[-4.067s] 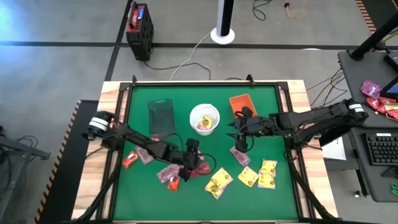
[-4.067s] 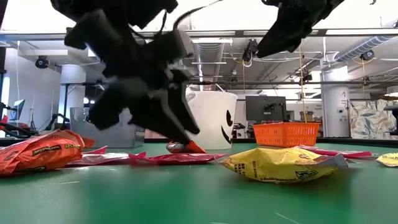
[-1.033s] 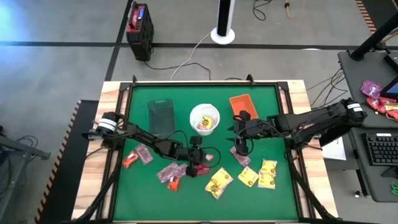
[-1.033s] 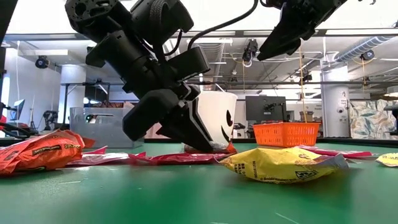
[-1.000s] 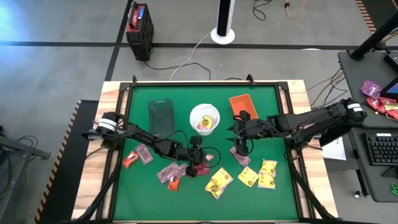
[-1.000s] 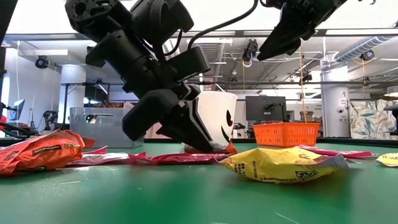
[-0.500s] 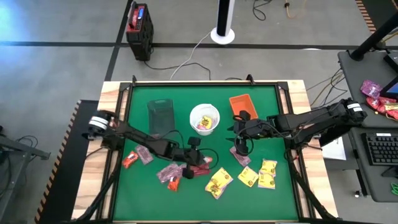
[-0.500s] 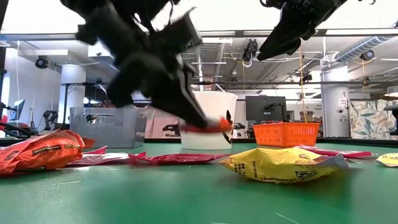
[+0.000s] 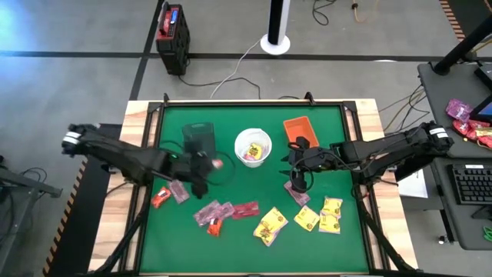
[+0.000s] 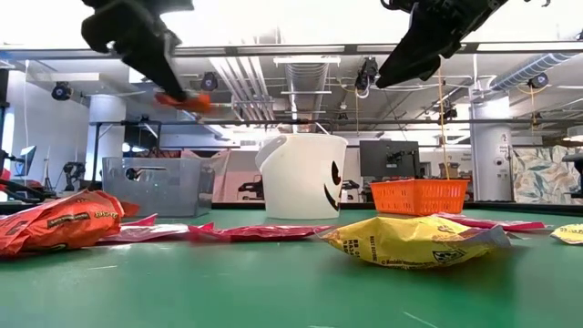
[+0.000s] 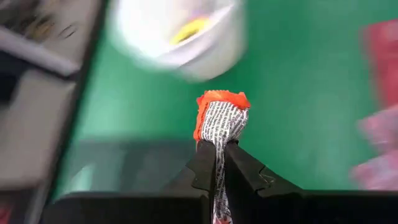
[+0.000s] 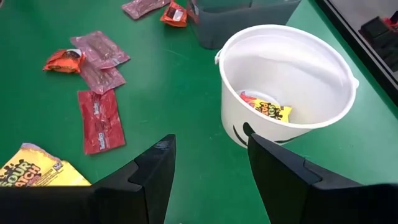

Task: Sort candy by brand, put in halloween buckets
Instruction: Put the orange chocolate into the black bin, then put the red candy into the orange bin

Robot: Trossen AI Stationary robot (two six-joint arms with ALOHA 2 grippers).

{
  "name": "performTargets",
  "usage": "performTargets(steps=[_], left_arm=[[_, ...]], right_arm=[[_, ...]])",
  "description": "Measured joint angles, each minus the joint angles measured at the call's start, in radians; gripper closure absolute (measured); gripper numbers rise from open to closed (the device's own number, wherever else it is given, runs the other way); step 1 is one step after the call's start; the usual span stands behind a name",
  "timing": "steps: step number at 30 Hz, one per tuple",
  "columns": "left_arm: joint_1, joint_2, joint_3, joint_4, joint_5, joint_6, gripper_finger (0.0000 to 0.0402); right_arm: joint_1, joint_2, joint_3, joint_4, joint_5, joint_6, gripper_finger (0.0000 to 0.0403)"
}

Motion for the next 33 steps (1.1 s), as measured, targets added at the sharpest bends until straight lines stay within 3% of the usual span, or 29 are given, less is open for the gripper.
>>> performTargets(steps=[4,11,16,24,30,33], left_arm=[[0.080,-0.100,-0.025,-0.094,-0.035,-0.058,0.0398],[0.256,-0.174,-0.179,-0.040,-0.046,-0.035,0.0395],[0.318,-0.169,-0.213,0.042,0.046,0.051,0.0355],[0.330,-0.178,-0.184,0.033,0.052,0.133,0.0296],[0.279,-0.218,-0.155,0.083,0.301,0.086,0.0286],[0.195,-0.246,-0.184,0.197,0.321,0.068,0.0287]], right_arm=[[0.000,0.000,0.000,0.007,0.001,0.001,0.0209],[0.000,0.000,0.000,0.008,0.001,0.005,0.0209],[0.000,0.000,-0.001,0.017,0.003,0.016,0.0209],[-0.003,0.000,-0.001,0.024,0.064,0.114,0.0209],[0.026,0.000,-0.001,0.029,0.046,0.198,0.0209],[0.060,0.000,-0.001,0.035,0.046,0.209,0.0209]])
